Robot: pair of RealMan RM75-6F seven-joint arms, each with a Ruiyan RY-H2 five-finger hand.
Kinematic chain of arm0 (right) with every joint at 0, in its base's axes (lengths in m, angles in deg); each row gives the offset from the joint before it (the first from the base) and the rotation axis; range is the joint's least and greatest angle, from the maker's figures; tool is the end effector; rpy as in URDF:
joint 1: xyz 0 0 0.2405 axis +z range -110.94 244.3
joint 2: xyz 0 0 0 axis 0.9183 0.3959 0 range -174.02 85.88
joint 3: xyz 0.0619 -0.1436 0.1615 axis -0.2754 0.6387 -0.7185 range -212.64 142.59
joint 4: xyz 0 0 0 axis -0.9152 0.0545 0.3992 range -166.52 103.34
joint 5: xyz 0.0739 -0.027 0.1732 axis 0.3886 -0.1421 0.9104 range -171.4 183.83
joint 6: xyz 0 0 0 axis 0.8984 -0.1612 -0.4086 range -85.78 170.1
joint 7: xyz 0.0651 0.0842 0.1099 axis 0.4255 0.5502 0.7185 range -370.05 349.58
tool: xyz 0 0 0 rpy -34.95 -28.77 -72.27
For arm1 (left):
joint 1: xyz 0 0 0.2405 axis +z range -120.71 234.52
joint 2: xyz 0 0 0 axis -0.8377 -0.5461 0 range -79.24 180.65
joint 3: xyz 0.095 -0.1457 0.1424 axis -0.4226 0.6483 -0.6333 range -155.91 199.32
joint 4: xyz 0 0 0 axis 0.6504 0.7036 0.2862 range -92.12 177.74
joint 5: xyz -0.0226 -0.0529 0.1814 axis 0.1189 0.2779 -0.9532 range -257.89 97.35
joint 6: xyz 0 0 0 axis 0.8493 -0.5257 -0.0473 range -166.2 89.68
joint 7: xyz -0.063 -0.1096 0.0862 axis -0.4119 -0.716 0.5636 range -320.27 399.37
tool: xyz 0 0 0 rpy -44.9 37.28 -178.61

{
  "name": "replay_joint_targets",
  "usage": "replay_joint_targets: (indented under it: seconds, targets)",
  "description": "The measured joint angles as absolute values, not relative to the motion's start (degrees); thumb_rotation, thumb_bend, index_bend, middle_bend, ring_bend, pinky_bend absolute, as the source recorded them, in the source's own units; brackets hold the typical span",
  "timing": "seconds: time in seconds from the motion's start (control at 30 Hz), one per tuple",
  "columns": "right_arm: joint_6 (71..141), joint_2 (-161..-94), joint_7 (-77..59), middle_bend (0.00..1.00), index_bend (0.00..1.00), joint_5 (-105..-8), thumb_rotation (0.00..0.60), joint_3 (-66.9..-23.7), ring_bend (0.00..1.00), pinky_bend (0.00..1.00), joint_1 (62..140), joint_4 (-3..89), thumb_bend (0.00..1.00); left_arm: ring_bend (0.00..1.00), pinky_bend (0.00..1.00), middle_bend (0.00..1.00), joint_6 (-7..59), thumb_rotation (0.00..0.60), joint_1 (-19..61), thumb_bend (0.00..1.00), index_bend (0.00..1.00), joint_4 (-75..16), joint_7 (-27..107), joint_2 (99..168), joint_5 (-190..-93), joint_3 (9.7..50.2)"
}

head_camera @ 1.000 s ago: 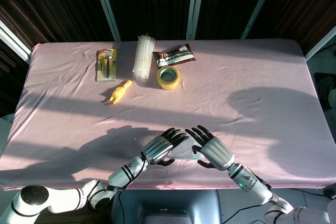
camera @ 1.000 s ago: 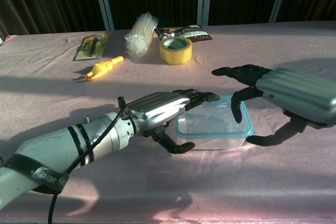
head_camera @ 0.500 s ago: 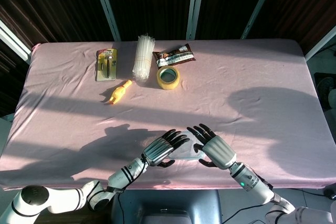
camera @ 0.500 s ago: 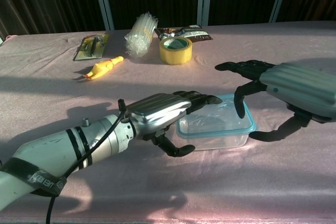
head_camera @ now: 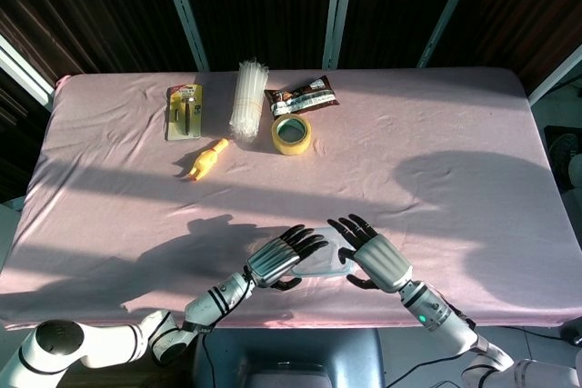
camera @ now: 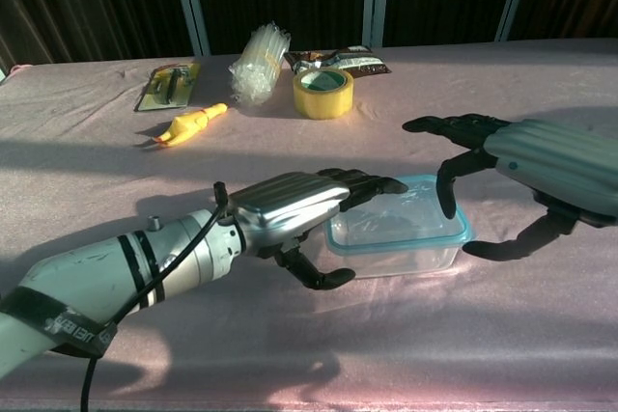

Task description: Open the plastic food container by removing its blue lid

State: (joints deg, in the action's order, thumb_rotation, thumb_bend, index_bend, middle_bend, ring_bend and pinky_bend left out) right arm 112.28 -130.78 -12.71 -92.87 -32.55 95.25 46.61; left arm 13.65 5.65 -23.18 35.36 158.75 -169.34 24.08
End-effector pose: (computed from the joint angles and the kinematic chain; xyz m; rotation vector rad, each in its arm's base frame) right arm -0.1706 -0.2427 0.0077 2.0555 -0.7435 1.1148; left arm -0.0523 0.2746 -0.1071 -2.3391 -0.8937 -1.1780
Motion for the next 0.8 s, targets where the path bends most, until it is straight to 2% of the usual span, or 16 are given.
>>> replay_joint_targets:
  seconds: [0.8]
  targets:
    - [112.2,-129.2,-11.7,0.09,0.62,-92.5,0.6,-32.3,0.0,0.0,95.5,48.3,0.37,0.02,0.08,0.07,14.5,0.6,5.4,0.33,0.0,-21.7,33.8,159.4,-170.9,23.1]
